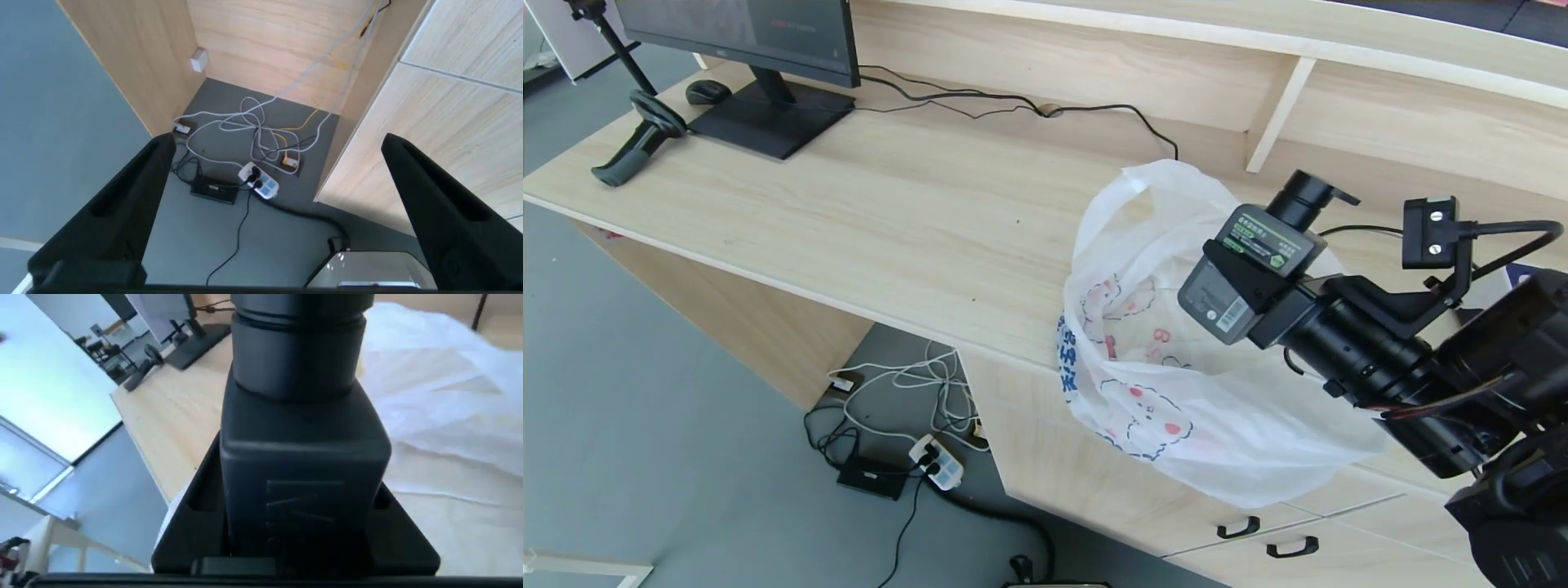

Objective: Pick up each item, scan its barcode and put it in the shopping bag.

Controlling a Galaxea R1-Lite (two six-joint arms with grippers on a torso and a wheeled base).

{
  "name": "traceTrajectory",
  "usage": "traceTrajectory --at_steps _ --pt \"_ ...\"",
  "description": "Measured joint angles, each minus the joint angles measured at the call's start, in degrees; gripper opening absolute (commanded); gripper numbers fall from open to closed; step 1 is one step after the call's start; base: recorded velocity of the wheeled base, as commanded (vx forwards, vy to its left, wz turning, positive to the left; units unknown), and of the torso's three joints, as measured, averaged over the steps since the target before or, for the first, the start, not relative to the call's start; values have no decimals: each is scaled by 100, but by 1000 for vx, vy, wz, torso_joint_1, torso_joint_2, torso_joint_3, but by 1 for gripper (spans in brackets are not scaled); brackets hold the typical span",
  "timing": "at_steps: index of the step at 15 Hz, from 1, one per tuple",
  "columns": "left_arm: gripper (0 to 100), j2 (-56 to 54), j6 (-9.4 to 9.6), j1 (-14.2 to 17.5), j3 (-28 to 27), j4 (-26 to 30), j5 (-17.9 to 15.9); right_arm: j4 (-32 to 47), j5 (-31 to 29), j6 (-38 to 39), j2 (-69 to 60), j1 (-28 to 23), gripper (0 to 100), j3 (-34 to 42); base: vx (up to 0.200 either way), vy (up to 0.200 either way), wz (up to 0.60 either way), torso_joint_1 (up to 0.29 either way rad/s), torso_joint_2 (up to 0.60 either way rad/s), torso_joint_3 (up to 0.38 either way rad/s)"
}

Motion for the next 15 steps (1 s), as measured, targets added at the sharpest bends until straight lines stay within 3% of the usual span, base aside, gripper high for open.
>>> traceTrajectory --at_steps 2,4,8,9,15 --pt "100 0 2 -9 0 5 0 -1 -55 558 105 144 0 115 0 0 0 0 0 0" --pt "100 0 4 0 0 2 0 0 -139 624 301 155 0 217 0 0 0 0 0 0" --pt "100 0 0 0 0 -2 0 -44 -508 588 922 -306 0 -48 0 0 0 0 0 0" --pt "100 0 -5 -6 0 -2 0 -39 -519 583 1012 -400 100 -137 0 0 0 0 0 0" --pt "100 0 -5 0 0 0 0 38 -536 578 1186 -597 100 -555 0 0 0 0 0 0"
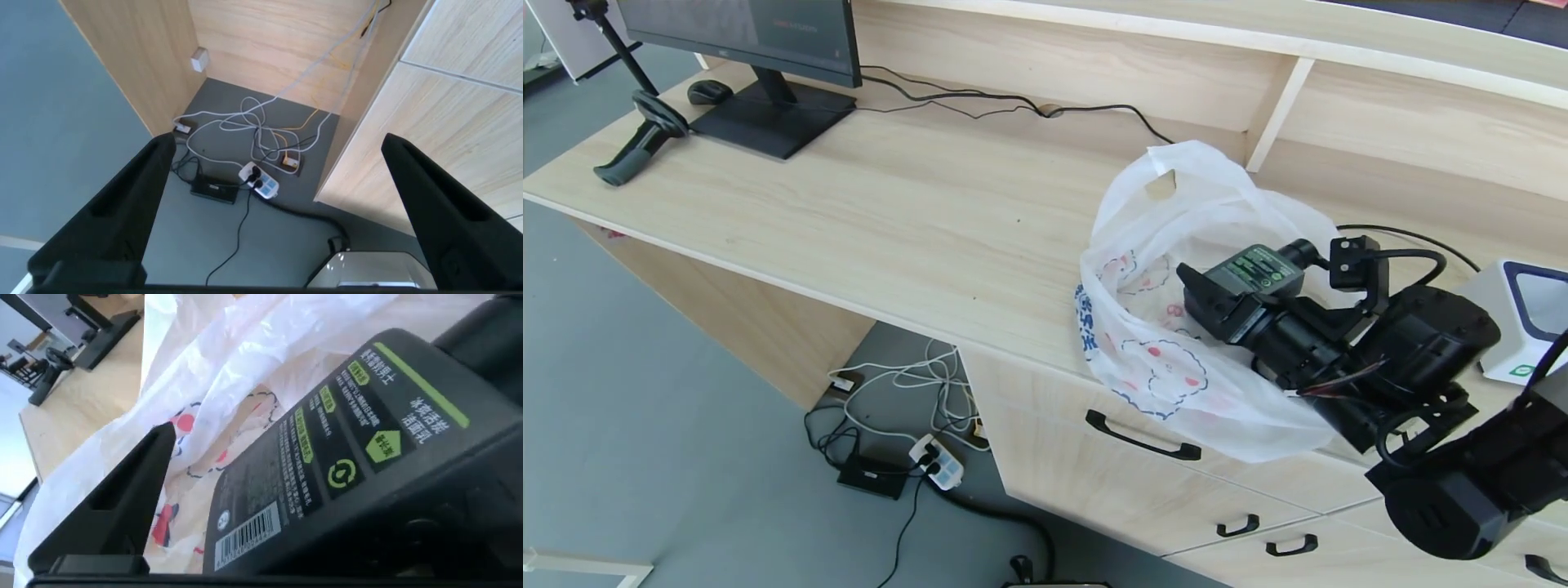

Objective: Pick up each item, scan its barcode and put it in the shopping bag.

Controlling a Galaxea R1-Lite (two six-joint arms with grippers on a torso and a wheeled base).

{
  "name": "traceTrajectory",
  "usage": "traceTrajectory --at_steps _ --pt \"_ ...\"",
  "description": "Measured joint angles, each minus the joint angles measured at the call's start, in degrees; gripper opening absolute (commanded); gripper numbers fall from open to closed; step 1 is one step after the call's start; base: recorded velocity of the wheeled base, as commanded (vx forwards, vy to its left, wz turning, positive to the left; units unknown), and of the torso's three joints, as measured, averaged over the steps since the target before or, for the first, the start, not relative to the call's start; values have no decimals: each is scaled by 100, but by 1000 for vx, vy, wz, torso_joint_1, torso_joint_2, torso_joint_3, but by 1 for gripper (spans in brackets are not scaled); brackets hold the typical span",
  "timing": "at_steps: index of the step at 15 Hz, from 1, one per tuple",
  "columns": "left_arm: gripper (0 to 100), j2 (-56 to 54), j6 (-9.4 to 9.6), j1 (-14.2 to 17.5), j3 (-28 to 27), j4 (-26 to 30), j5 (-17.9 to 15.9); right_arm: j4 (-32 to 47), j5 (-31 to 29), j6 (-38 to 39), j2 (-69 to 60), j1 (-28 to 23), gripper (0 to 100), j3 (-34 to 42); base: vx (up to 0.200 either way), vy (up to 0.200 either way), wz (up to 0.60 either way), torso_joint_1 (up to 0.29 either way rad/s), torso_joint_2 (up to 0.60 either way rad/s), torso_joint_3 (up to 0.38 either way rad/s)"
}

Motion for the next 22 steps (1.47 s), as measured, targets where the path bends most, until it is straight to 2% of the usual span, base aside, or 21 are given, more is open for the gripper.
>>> traceTrajectory --at_steps 3,7,13,15,17,20,22 --pt "100 0 0 -4 0 2 0 -13 -5 -79 7 -41 100 -330 0 0 0 0 0 0" --pt "100 0 0 -2 0 2 0 -22 63 -945 -113 -279 100 -358 0 0 0 0 0 0" --pt "100 0 0 -4 0 0 0 -33 50 -1065 -433 -404 100 -341 0 0 0 0 0 0" --pt "100 0 -13 -4 0 6 0 -13 173 -1549 -712 -383 100 -424 0 0 0 0 0 0" --pt "100 0 -15 0 0 6 0 24 427 -2002 -1128 -273 100 -563 0 0 0 0 0 0" --pt "100 0 -20 0 0 9 0 288 517 -2127 -1740 201 100 -568 0 0 0 0 0 0" --pt "100 0 -134 -4 0 16 0 347 684 -2136 -1938 424 100 -389 0 0 -600 -2 5 5"
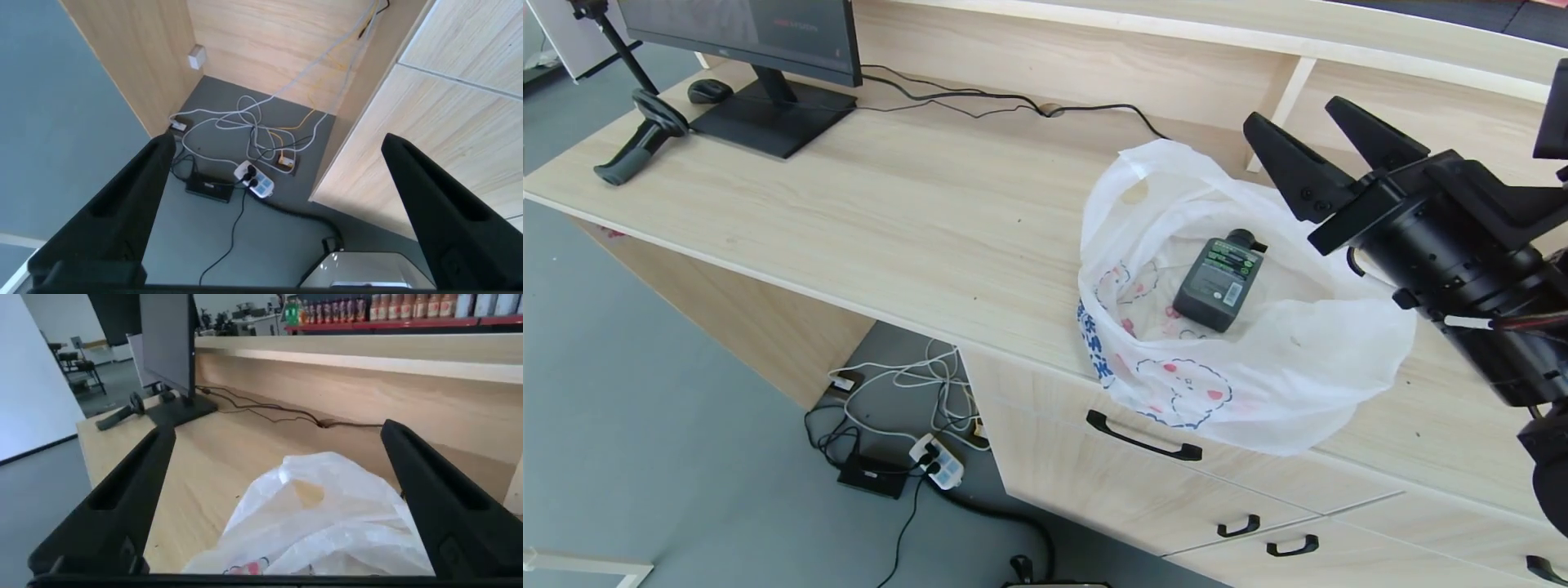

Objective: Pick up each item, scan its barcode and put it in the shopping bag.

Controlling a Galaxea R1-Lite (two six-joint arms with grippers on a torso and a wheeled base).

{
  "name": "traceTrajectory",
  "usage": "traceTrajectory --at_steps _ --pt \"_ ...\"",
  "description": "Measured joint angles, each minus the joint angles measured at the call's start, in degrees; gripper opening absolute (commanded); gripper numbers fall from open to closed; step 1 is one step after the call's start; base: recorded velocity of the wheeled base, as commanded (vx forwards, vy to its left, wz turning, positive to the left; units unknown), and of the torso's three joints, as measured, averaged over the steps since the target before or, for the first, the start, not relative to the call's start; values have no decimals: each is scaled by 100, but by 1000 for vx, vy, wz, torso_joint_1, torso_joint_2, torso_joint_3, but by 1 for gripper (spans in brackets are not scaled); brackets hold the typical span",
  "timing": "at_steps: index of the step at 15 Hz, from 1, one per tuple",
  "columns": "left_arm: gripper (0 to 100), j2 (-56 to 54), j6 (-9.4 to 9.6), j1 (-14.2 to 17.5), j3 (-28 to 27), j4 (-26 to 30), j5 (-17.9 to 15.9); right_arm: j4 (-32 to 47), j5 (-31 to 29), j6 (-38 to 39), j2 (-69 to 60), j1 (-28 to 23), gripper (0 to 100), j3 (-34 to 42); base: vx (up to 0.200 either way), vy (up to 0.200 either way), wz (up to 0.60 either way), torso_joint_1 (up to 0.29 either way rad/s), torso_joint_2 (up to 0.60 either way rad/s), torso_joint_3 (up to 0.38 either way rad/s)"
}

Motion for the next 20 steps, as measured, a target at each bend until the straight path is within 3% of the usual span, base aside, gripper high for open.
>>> traceTrajectory --at_steps 9,13,16,20 --pt "100 0 -33 6 0 -2 0 9 212 167 -162 -171 100 290 0 0 -600 2 3 3" --pt "100 0 -28 1 0 -5 0 285 110 301 -212 -916 100 48 0 0 0 0 0 0" --pt "100 0 -33 0 0 6 2 619 411 383 -218 -1613 100 -138 0 -200 0 1 2 2" --pt "100 0 -33 4 0 9 0 1134 447 887 -179 -1916 100 -444 0 -200 0 5 2 4"
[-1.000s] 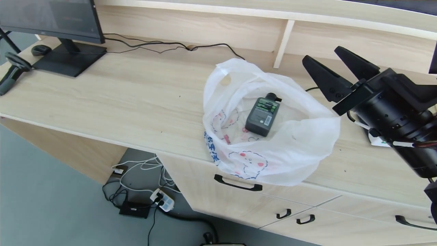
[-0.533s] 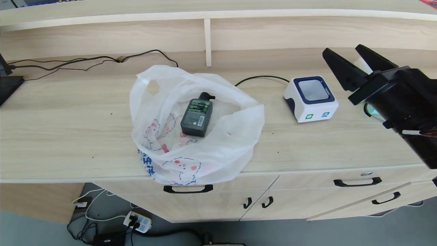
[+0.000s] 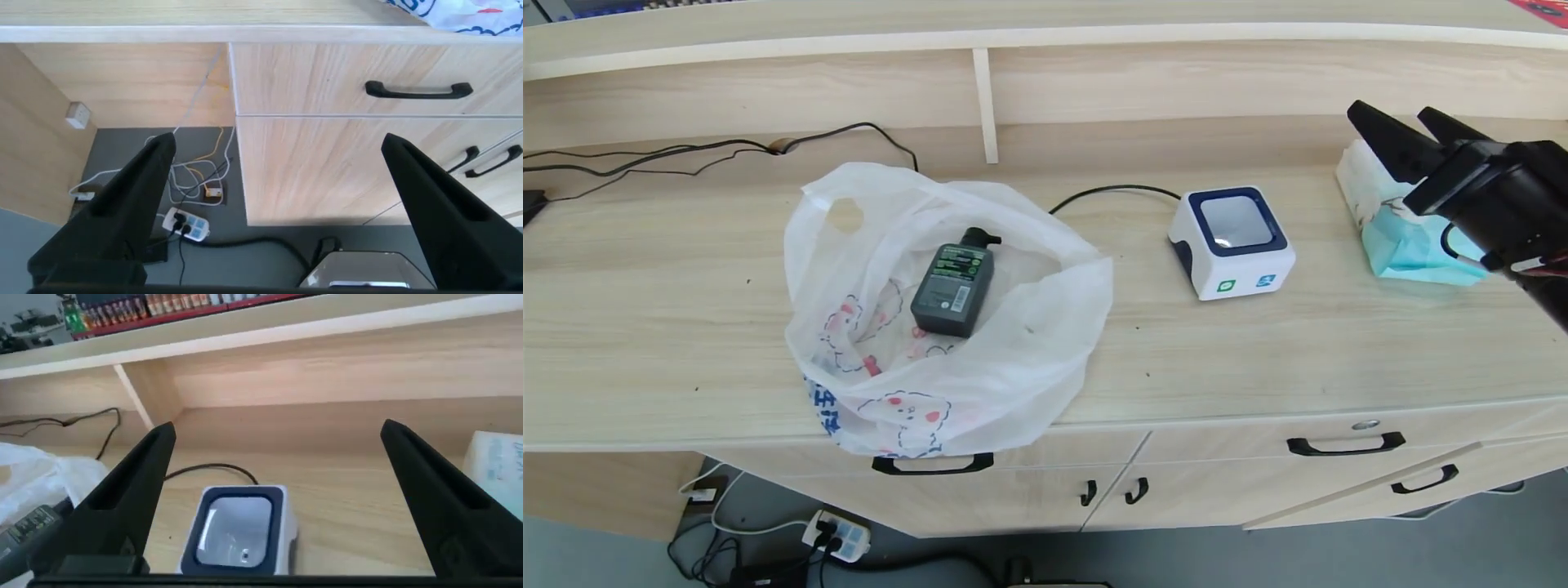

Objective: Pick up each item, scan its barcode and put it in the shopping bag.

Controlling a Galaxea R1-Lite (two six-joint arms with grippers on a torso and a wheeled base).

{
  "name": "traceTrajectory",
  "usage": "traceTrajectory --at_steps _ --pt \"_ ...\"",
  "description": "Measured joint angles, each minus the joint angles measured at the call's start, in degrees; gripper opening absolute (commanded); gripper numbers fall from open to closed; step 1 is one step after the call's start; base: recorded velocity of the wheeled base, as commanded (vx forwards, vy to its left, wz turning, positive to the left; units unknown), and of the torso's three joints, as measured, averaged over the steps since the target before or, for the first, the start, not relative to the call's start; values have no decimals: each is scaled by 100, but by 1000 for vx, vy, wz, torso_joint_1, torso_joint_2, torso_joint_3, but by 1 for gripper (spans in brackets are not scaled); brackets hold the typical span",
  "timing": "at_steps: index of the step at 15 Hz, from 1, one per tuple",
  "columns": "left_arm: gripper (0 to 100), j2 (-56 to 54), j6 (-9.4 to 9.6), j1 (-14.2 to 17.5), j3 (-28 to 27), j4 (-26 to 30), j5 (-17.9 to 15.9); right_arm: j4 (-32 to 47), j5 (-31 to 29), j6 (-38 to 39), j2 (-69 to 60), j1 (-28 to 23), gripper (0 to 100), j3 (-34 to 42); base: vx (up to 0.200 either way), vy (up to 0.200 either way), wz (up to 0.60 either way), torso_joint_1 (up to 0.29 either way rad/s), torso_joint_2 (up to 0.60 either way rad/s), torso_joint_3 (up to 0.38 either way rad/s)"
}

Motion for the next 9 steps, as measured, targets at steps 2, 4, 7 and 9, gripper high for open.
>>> traceTrajectory --at_steps 2,4,7,9 --pt "100 0 18 0 0 0 0 961 0 -200 -72 -165 100 -48 0 -200 0 2 5 5" --pt "100 0 22 -4 0 0 0 1880 2 -668 -184 -221 100 -177 0 -200 0 5 5 5" --pt "100 0 24 -4 0 -5 0 2660 -74 -1095 -217 -308 100 -562 0 -133 0 0 2 0" --pt "100 0 24 2 0 -7 0 3427 -156 -1176 -155 -369 100 -976 0 0 0 0 0 0"
